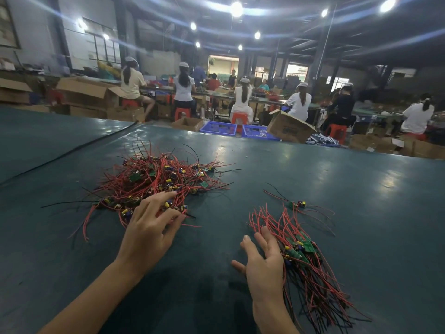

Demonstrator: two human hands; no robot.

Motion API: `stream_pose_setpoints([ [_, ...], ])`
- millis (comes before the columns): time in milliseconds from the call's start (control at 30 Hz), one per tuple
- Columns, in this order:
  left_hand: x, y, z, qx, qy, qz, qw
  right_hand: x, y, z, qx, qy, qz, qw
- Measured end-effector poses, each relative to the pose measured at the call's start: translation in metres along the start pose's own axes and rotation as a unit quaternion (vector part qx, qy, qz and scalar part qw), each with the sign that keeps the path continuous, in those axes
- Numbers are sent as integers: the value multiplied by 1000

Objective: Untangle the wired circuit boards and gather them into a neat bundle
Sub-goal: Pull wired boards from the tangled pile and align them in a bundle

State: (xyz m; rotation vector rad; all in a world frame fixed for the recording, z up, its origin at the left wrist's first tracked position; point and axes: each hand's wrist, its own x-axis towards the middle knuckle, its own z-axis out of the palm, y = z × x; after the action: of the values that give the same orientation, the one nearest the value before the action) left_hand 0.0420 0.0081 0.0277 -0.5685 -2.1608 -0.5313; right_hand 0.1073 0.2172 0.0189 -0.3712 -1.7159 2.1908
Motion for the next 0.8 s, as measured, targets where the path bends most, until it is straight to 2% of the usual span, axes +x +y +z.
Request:
stream_pose_setpoints([
  [67,0,9,1,-20,4,32,999,0,1,2,-3,-16,13,1000],
  [167,-2,27,3,-29,-9,85,996,-5,5,9,-50,-86,28,995],
  [267,-5,48,6,-53,-14,131,990,-12,8,15,-124,-169,-11,978],
  [333,-9,60,9,-82,-15,152,985,-16,7,18,-106,-205,-26,973],
  [467,-12,68,10,-141,-12,159,977,-15,7,18,-27,-183,-18,983],
  [567,-11,64,9,-164,-18,146,975,-16,6,17,-63,-177,-65,980],
  [667,-11,61,8,-178,-42,71,981,-14,3,15,-122,-95,-123,980],
  [733,-11,55,6,-189,-81,-1,979,-12,-2,12,-101,-45,-134,985],
  [800,-13,45,6,-162,-132,-21,978,-12,-9,9,-40,-16,-125,991],
])
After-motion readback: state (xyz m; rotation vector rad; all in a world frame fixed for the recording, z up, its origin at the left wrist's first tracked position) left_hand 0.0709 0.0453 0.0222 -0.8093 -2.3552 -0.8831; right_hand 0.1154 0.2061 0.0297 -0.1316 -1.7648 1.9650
